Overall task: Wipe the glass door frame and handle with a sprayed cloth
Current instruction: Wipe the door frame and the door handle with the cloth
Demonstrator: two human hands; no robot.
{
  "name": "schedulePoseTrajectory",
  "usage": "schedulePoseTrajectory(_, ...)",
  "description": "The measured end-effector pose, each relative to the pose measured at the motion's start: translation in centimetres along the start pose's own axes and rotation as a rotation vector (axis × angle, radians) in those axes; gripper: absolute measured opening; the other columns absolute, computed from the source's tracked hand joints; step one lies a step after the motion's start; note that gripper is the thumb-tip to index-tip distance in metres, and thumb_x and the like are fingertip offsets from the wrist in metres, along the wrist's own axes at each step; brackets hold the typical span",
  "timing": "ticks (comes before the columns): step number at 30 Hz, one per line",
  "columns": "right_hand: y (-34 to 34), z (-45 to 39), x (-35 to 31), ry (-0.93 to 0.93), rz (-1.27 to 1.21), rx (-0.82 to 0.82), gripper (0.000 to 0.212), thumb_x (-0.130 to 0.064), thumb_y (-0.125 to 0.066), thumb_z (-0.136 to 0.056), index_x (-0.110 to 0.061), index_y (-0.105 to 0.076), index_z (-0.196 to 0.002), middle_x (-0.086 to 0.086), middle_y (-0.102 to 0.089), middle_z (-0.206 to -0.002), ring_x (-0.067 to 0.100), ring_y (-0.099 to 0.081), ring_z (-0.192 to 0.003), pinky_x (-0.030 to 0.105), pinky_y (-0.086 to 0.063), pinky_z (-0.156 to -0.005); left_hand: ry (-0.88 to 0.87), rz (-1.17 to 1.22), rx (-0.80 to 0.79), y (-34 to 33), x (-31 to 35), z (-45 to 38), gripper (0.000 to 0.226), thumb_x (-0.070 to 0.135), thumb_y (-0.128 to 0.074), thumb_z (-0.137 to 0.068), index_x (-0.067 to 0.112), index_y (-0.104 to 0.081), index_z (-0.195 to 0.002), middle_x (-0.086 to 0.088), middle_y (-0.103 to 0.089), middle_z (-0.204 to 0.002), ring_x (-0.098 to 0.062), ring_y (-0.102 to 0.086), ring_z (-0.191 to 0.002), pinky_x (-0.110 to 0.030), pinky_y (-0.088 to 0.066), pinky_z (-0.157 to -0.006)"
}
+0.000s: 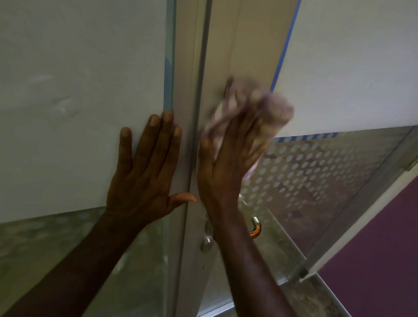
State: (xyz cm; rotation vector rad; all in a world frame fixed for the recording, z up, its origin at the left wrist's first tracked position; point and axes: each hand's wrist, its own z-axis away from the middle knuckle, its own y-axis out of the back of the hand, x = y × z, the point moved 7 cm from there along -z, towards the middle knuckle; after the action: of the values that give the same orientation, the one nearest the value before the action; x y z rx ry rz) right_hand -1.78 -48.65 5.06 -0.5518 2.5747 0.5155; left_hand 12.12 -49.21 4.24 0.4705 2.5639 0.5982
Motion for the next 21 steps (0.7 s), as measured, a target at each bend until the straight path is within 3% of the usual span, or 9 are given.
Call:
schedulePoseTrajectory(2,1.1,-3.0,-1.5,0.047,0.025,0.064,0.073,-0.036,-0.046,-0.105,-0.003,-0.011,-0.160,0.020,-0.010,-0.169,0.035,-0.002,-0.158,0.051,0.005,-0.127,-0.007,0.000,-0.009,0.0,0.0,0.0,0.108,0.079,-0.002,-0.092,-0.004,-0.018,-0.159,-0.025,-0.005,-0.165,-0.034,0.006,-0.156,-0.059,0.006,-0.124)
schedulePoseTrajectory(5,0.4,-1.5,-0.6,0.000,0.073,0.027,0.072,-0.043,-0.037,-0.105,-0.006,-0.010,-0.161,0.016,-0.007,-0.171,0.032,0.002,-0.159,0.058,0.004,-0.126,-0.005,-0.009,-0.003,0.0,0.0,0.0,0.108,0.079,-0.003,-0.092,-0.005,-0.019,-0.158,-0.026,-0.007,-0.164,-0.035,0.003,-0.156,-0.060,0.004,-0.124)
schedulePoseTrajectory(11,-3.9,12.5,4.7,-0.405,0.024,-0.118,0.073,-0.043,-0.032,-0.107,-0.007,0.000,-0.162,0.012,0.013,-0.170,0.027,0.014,-0.158,0.060,-0.003,-0.125,0.001,-0.001,0.005,0.3,0.1,0.0,0.106,0.077,-0.003,-0.093,-0.007,-0.022,-0.157,-0.026,-0.005,-0.163,-0.036,0.003,-0.155,-0.059,0.006,-0.124)
schedulePoseTrajectory(14,-4.1,15.4,4.9,-0.481,-0.096,-0.061,0.066,-0.057,-0.022,-0.106,-0.039,0.015,-0.158,0.005,0.014,-0.171,0.016,0.015,-0.158,0.048,0.001,-0.128,-0.019,-0.028,0.012,0.1,0.0,-0.1,0.105,0.077,-0.008,-0.094,-0.006,-0.018,-0.158,-0.025,-0.005,-0.163,-0.037,0.003,-0.155,-0.060,0.005,-0.123)
schedulePoseTrajectory(16,-3.9,15.1,4.5,-0.524,-0.097,-0.013,0.063,-0.065,-0.013,-0.103,-0.050,0.023,-0.152,-0.001,0.014,-0.169,0.007,0.015,-0.156,0.047,-0.001,-0.128,-0.025,-0.043,0.021,0.1,0.0,0.0,0.104,0.077,-0.011,-0.095,-0.005,-0.016,-0.158,-0.027,-0.004,-0.163,-0.038,0.003,-0.155,-0.060,0.004,-0.124)
schedulePoseTrajectory(19,-3.5,12.0,4.6,-0.550,-0.083,0.010,0.069,-0.054,-0.021,-0.107,-0.023,0.007,-0.162,0.005,0.010,-0.171,0.014,0.011,-0.158,0.056,-0.007,-0.126,-0.024,-0.027,0.027,0.2,0.1,0.1,0.103,0.076,-0.010,-0.095,-0.006,-0.018,-0.158,-0.029,-0.009,-0.163,-0.039,-0.001,-0.155,-0.062,0.003,-0.123)
schedulePoseTrajectory(21,-2.6,8.0,3.6,-0.361,-0.057,-0.012,0.069,-0.044,-0.028,-0.107,-0.011,-0.003,-0.162,0.011,0.006,-0.171,0.024,0.008,-0.159,0.058,-0.004,-0.126,-0.018,-0.017,0.024,0.3,0.1,0.1,0.104,0.076,-0.009,-0.095,-0.007,-0.021,-0.157,-0.029,-0.012,-0.163,-0.039,-0.004,-0.155,-0.062,0.002,-0.123)
